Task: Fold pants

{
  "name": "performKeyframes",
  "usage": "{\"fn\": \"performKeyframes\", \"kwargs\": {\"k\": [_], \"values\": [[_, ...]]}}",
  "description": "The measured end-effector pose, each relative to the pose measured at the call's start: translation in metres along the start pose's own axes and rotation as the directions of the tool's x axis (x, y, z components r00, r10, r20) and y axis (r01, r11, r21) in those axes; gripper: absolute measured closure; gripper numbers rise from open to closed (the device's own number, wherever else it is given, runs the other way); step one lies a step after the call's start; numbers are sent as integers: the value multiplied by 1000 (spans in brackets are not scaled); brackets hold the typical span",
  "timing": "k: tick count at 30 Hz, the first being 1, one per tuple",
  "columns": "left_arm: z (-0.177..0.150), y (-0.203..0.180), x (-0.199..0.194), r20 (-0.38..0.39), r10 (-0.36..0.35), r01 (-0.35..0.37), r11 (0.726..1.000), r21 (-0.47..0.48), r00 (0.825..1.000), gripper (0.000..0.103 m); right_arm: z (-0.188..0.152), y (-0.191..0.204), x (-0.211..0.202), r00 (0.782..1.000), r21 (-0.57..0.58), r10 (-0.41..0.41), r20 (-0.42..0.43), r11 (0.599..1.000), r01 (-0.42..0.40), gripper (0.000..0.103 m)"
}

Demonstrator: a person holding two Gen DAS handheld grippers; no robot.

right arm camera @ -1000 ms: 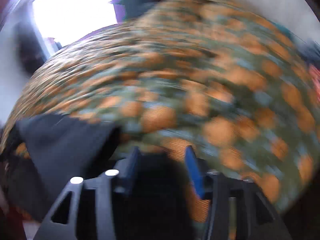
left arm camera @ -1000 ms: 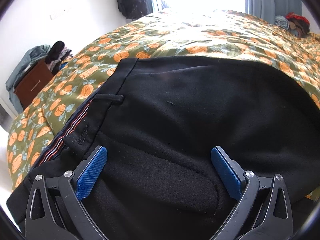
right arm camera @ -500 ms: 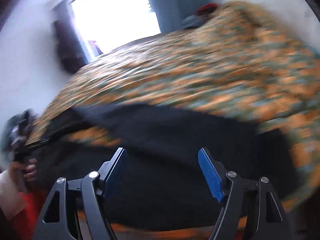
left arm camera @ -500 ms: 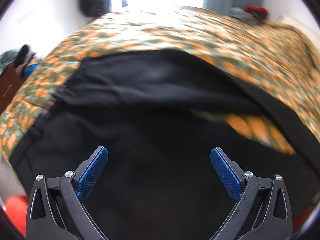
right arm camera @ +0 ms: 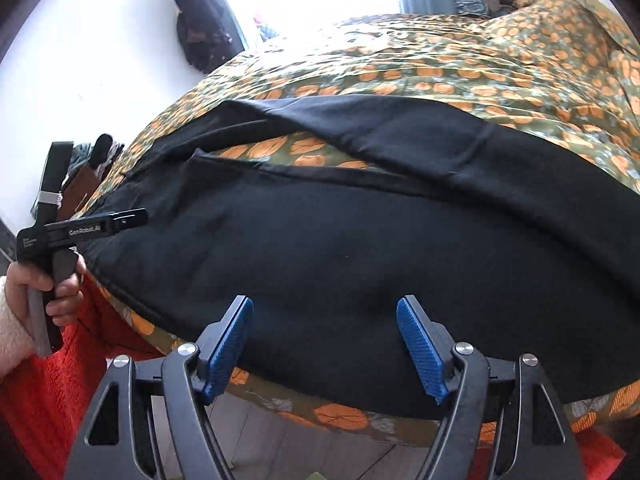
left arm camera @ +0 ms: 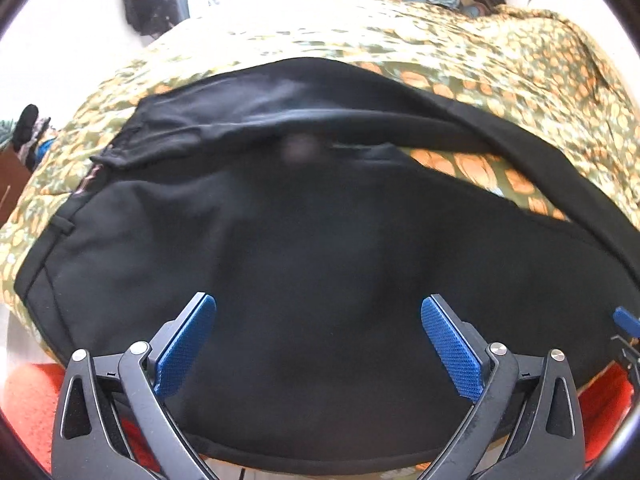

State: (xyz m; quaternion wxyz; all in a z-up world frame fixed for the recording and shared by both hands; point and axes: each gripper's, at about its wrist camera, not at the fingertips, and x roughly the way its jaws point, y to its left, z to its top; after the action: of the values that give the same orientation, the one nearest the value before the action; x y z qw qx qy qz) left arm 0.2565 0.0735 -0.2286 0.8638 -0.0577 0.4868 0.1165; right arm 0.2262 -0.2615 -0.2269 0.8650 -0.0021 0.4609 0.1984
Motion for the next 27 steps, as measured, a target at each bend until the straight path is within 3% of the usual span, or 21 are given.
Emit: {"fn": "performKeyframes", "kwargs": {"k": [5, 7, 17, 27], "values": [[-2, 12, 12, -29, 22, -23, 999, -41, 999, 0, 5, -6, -8, 999, 21, -20, 31, 1000, 19, 29], [-8, 12, 22, -64, 28, -31, 999, -34, 998, 0, 6, -8, -7, 999, 35, -19, 28, 999, 18, 29], [-14, 17, 33, -90, 10, -13, 999, -38, 996, 0, 6, -16, -1, 999, 57, -26, 20, 998, 25, 28], [-10, 10, 36, -159, 52, -54, 998, -13, 986, 0, 6, -19, -1, 999, 67, -27, 22, 997, 26, 28]]}}
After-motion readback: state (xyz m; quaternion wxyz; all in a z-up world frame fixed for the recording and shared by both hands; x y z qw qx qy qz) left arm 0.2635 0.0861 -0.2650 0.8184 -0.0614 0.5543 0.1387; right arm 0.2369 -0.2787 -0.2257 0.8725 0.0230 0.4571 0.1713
